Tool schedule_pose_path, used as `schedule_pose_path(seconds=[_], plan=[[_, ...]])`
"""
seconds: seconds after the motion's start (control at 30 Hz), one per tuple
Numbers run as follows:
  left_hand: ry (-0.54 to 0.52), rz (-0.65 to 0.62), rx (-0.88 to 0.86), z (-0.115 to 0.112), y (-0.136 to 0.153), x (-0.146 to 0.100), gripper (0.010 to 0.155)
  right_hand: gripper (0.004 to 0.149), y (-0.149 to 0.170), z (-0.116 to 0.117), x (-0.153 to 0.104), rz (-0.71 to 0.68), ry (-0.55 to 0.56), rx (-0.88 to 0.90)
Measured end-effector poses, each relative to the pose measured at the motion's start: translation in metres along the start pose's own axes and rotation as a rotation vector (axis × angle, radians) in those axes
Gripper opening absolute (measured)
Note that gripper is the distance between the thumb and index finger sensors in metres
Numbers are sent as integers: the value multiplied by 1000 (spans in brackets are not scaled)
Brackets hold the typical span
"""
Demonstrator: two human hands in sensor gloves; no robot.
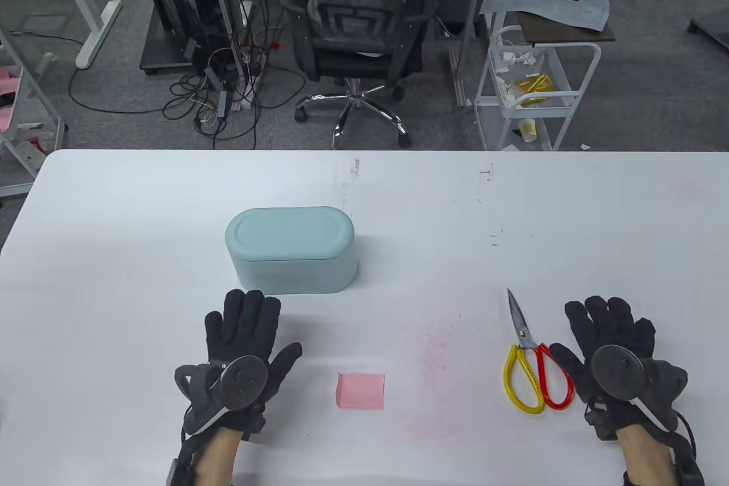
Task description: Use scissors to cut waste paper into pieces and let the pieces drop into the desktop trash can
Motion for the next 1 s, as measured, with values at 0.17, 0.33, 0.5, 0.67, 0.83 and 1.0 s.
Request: schedule_pose_path(seconds=[0.17,0.33,0.5,0.67,0.83,1.0], plan=[[8,1,0,-2,0,0,83,81,5,-3,0,16,8,15],[13,-2,-9,-4,-3,0,83,81,5,-3,0,22,-2,10],[3,0,-29,-2,-2,-1,83,81,5,-3,-1,24,-12,8],[-69,40,-79,10,3,1,83,81,7,-3,0,42,-14,14],[-214,131,-237,30,20,-2,80,81,7,-2,1,32,-22,28],[-271,254,-389,44,49,3,81,81,5,-2,0,25,-17,47]])
Point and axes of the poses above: the tracker on the back of each hand, its own y axis roughly to the little-finger side, its own x axis roughly from the wrist to the fingertips, z = x × y, the point moved 2 cm from there along x, roughly from the wrist to the fingertips, and after that the axes turned 14 degrees about -x, right-handed, at the moved point
